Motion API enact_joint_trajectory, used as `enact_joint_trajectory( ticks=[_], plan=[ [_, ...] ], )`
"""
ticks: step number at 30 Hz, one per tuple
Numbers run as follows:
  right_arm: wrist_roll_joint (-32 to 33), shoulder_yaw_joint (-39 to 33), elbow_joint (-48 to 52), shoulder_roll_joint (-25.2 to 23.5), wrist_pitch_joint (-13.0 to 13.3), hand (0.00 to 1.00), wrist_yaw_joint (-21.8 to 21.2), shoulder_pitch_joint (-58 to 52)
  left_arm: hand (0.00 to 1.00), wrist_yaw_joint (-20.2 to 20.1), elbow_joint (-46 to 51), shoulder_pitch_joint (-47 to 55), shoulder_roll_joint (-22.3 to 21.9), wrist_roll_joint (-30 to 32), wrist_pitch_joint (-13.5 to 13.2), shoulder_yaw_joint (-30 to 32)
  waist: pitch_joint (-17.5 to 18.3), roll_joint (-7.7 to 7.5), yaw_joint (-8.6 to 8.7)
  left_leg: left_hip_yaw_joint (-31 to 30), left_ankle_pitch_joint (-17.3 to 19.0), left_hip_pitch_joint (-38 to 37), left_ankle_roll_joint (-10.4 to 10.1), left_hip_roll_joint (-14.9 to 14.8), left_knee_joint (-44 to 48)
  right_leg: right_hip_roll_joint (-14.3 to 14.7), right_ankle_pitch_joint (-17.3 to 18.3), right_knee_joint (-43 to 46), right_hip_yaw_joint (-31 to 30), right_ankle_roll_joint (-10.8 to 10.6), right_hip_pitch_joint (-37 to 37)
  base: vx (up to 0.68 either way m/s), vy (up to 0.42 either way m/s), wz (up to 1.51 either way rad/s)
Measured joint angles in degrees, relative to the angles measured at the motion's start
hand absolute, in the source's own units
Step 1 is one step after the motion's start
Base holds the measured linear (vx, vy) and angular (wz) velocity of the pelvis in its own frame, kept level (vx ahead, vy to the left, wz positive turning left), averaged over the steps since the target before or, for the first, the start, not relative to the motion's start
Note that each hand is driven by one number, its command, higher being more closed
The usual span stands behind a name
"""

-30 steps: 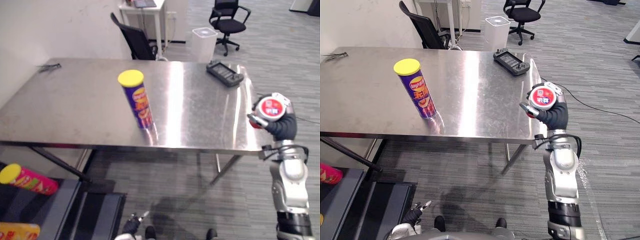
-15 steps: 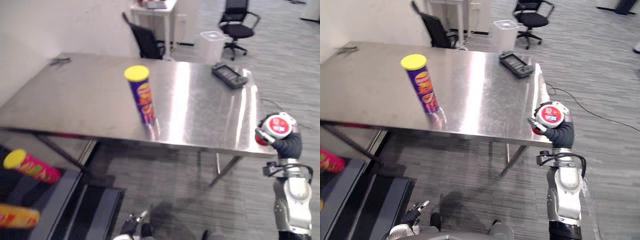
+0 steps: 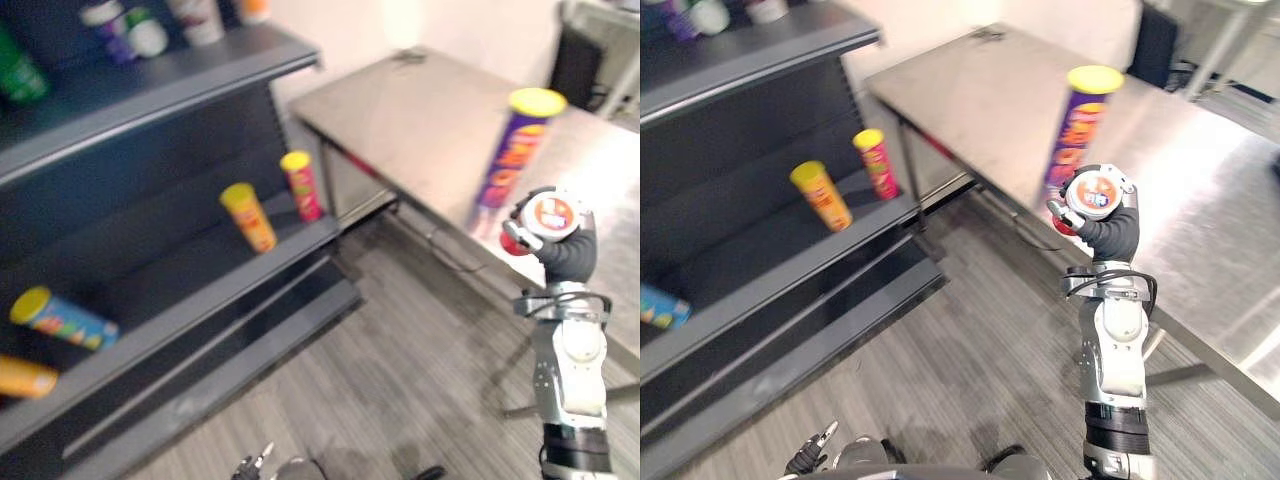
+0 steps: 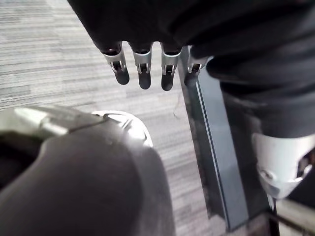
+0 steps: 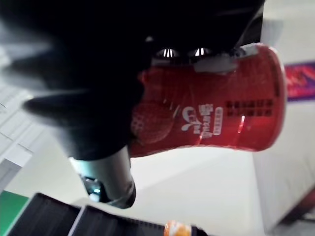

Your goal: Put the gum and the chips on the shelf.

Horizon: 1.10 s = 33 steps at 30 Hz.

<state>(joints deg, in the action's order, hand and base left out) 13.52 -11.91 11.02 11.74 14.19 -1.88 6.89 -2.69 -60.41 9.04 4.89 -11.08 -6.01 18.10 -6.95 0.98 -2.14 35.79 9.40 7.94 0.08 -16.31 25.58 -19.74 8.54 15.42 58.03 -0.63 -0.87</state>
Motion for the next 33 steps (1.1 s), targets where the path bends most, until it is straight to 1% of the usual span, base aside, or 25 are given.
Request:
enact_joint_trajectory(
  ticks=[1,2,3,4,6,8,9,10,12,13,15,16,17,18,20,22,23,25,27,28,29,30,31,32,33],
  plan=[
    [0.0,-0.3,0.5,0.0,0.0,1.00,0.0,-0.6,0.00,0.0,-0.1,-0.1,0.0,0.0,0.0,1.4,0.5,-0.25,0.61,-0.2,0.3,0.2,-0.4,2.0,-4.1,0.7,-2.8,-2.7,0.5,0.0,0.3,-0.15,0.184,1.45],
    [0.0,-0.8,0.9,-0.1,0.0,1.00,0.0,-1.0,0.00,0.0,-0.1,-0.1,-0.1,0.0,0.0,1.8,1.0,-0.15,0.57,0.2,0.7,0.2,-1.1,2.6,-6.0,0.9,-3.7,-3.5,1.9,-0.1,0.4,-0.10,0.191,1.23],
    [-0.1,-1.4,1.8,-0.6,-0.1,1.00,0.0,-0.8,0.00,0.0,-0.1,-0.3,-0.1,0.3,0.0,2.5,1.2,-0.13,0.37,1.5,0.9,0.3,-1.4,3.7,-9.6,1.1,-5.2,-4.3,4.0,-0.8,0.4,-0.04,0.187,0.87],
    [-0.2,-1.4,2.3,-1.6,-0.1,1.00,-0.1,-0.7,0.00,0.1,-0.1,-0.3,0.1,0.8,0.0,2.7,1.5,-0.84,0.42,1.3,-0.1,1.1,-0.6,5.2,-11.6,0.8,-6.8,-4.9,5.2,-1.1,0.0,-0.01,0.171,0.70],
    [-0.2,-1.4,2.3,-2.4,-0.1,1.00,0.0,-0.7,0.00,0.1,-0.4,0.0,-0.2,1.4,0.1,3.1,1.4,-1.14,0.35,0.9,-0.9,0.9,0.3,6.9,-13.8,0.3,-8.6,-5.3,5.2,-0.9,0.0,0.02,0.123,0.32],
    [-0.6,-1.5,2.2,-2.8,-0.1,1.00,0.2,-0.8,0.00,0.1,-0.5,-0.1,-0.2,2.9,0.1,3.1,1.5,-1.22,0.40,0.9,-1.2,0.8,0.9,7.7,-14.7,-0.3,-10.2,-5.1,5.2,-0.8,-0.1,0.04,0.105,0.11],
    [-2.0,-1.5,2.2,-2.9,-0.1,1.00,0.4,-0.8,0.00,0.2,-0.5,-0.3,0.1,2.9,-0.1,3.1,1.4,-1.42,0.32,0.8,-1.3,0.6,1.0,8.0,-15.4,-0.6,-10.9,-4.6,5.1,-0.6,-0.2,0.05,0.085,0.10],
    [-2.5,-1.5,2.2,-2.9,-0.1,1.00,0.4,-0.8,0.00,0.3,-0.5,-0.4,0.3,2.9,-0.2,3.1,1.4,-1.96,0.32,0.4,-1.4,0.5,1.3,8.6,-15.9,-1.3,-11.0,-3.9,4.9,-0.7,-0.2,0.05,0.073,0.11],
    [-3.3,-1.5,1.9,-3.0,-0.1,1.00,0.7,-0.9,0.00,0.3,-0.4,-0.4,0.3,2.8,-0.2,3.5,1.2,-2.71,0.25,0.1,-1.6,-0.3,1.5,9.2,-16.7,-1.9,-11.2,-3.3,4.4,-1.0,0.0,0.06,0.031,0.05],
    [-4.6,-1.5,1.6,-3.5,-0.1,1.00,0.9,-0.9,0.00,0.3,-0.4,-0.3,0.3,2.7,-0.2,4.1,1.2,-3.23,-0.10,0.2,-1.7,-0.9,1.7,9.5,-17.5,-2.0,-11.3,-3.3,4.0,-1.1,0.1,0.06,0.006,-0.03],
    [-4.7,-1.1,1.6,-4.0,-0.1,1.00,0.5,-0.9,0.00,0.3,-0.4,-0.3,0.2,2.7,-0.4,4.8,1.1,-3.71,-0.73,0.5,-2.0,-1.5,1.8,9.8,-18.4,-2.0,-11.3,-3.3,2.9,-1.1,0.1,0.04,-0.019,-0.04],
    [-4.7,-1.1,1.6,-3.9,-0.1,1.00,0.2,-0.9,0.00,0.3,-0.4,-0.3,0.2,2.7,-0.4,4.8,1.1,-3.77,-0.92,0.5,-2.2,-1.6,1.7,9.9,-18.6,-2.0,-11.3,-3.3,2.7,-1.1,0.1,0.03,-0.051,-0.05],
    [-4.7,-1.1,1.6,-3.9,-0.1,1.00,-0.2,-1.0,0.00,0.2,-0.3,-0.3,0.1,2.7,-0.5,4.9,1.1,-3.82,-1.47,0.6,-2.9,-2.2,1.6,10.2,-19.9,-1.9,-11.3,-3.3,2.6,-1.1,0.1,0.02,-0.038,-0.03],
    [-4.7,-1.1,1.6,-3.9,-0.1,1.00,-0.4,-1.0,0.00,0.1,-0.3,-0.3,0.1,2.7,-0.6,4.9,1.1,-3.82,-1.54,0.6,-3.0,-2.3,1.5,10.2,-20.1,-1.9,-11.3,-3.3,2.6,-1.1,0.1,0.03,-0.066,-0.03],
    [-4.6,-0.8,1.4,-3.9,-0.1,1.00,-1.3,-1.0,0.00,-0.1,-0.2,-0.3,-0.2,2.6,-1.0,4.9,1.0,-3.88,-1.81,0.4,-4.5,-3.1,1.3,10.8,-22.7,-1.7,-11.3,-3.3,2.6,-1.1,0.1,0.02,-0.063,0.03],
    [-4.6,1.0,0.4,-3.7,-0.1,1.00,-1.2,-0.9,0.00,-0.2,0.1,-0.3,-0.4,2.5,-1.0,4.7,0.9,-4.06,-1.88,0.0,-4.7,-2.9,1.2,10.8,-23.0,-1.5,-11.3,-3.3,2.6,-1.1,0.1,0.02,-0.051,0.07],
    [-4.6,2.1,-0.7,-3.6,-0.1,1.00,-1.3,-0.8,0.00,-0.2,0.2,-0.4,-0.3,2.3,-1.0,4.6,0.8,-4.30,-1.88,-0.4,-4.5,-2.2,1.1,10.6,-22.3,-1.5,-11.3,-3.3,2.6,-1.1,0.1,-0.01,-0.065,0.20],
    [-4.6,5.3,-2.3,-3.2,-0.1,1.00,-1.4,-0.6,0.00,-0.2,2.2,-0.6,-0.3,2.3,-1.1,3.9,0.1,-4.51,-2.13,-2.1,-2.9,1.1,1.3,9.4,-18.2,-1.4,-11.9,-3.5,2.9,-1.6,0.0,0.02,-0.049,0.40],
    [-4.6,8.2,-3.2,-2.4,-0.5,1.00,-2.6,0.0,0.00,-0.2,2.3,-0.9,-0.2,2.2,-1.3,3.7,-0.1,-4.46,-3.32,-3.7,-2.2,2.9,2.0,9.1,-16.1,-1.3,-13.1,-3.7,3.0,-1.7,-0.1,0.09,0.025,0.43],
    [-4.6,9.7,-3.3,-2.3,-0.7,1.00,-3.1,0.8,0.00,-0.2,2.3,-0.9,-0.2,1.9,-1.3,3.7,-0.4,-4.32,-3.61,-4.0,-1.9,3.3,2.3,9.1,-15.8,-1.4,-14.1,-3.7,2.9,-2.0,-0.1,0.09,0.061,0.30],
    [-4.7,10.7,-3.3,-2.2,-0.9,1.00,-3.4,1.4,0.00,-0.1,2.3,-0.8,-0.2,1.1,-1.3,3.7,-0.6,-4.14,-3.90,-4.4,-1.8,3.6,2.5,9.1,-15.7,-1.4,-14.9,-3.7,2.6,-1.8,-0.2,0.07,0.086,0.29],
    [-4.7,12.2,-3.3,-2.1,-1.0,1.00,-4.1,2.2,0.00,-0.1,2.3,-0.9,-0.2,0.0,-1.3,3.7,-0.8,-3.66,-4.45,-5.5,-1.5,3.8,3.0,9.5,-16.0,-1.4,-16.6,-2.9,0.9,-1.7,-0.3,0.08,0.116,0.40],
    [-4.7,13.0,-3.4,-1.9,-1.1,1.00,-4.9,2.4,0.00,0.0,2.9,-0.6,-0.2,0.0,-1.3,3.3,-1.0,-3.45,-5.01,-7.8,-1.7,2.9,3.4,11.1,-17.9,-3.4,-17.5,1.3,-5.4,-0.3,-1.7,0.09,0.133,0.51],
    [-4.7,13.0,-3.4,-1.6,-1.1,1.00,-5.0,2.4,0.00,0.1,3.4,-0.3,-0.2,0.0,-1.3,2.4,-1.1,-3.16,-4.70,-8.8,-1.9,2.3,3.8,11.7,-18.8,-4.4,-18.3,5.0,-10.8,0.9,-3.5,0.10,0.160,0.82],
    [-4.7,12.9,-3.6,-1.3,-1.1,1.00,-5.1,2.2,0.00,0.3,3.9,-0.4,-0.2,0.0,-1.4,0.6,-1.7,-1.44,-4.21,-12.0,-2.1,1.8,4.2,11.7,-19.6,-2.2,-14.7,7.6,-24.5,-0.3,-6.8,0.15,0.151,1.12]
  ],
)
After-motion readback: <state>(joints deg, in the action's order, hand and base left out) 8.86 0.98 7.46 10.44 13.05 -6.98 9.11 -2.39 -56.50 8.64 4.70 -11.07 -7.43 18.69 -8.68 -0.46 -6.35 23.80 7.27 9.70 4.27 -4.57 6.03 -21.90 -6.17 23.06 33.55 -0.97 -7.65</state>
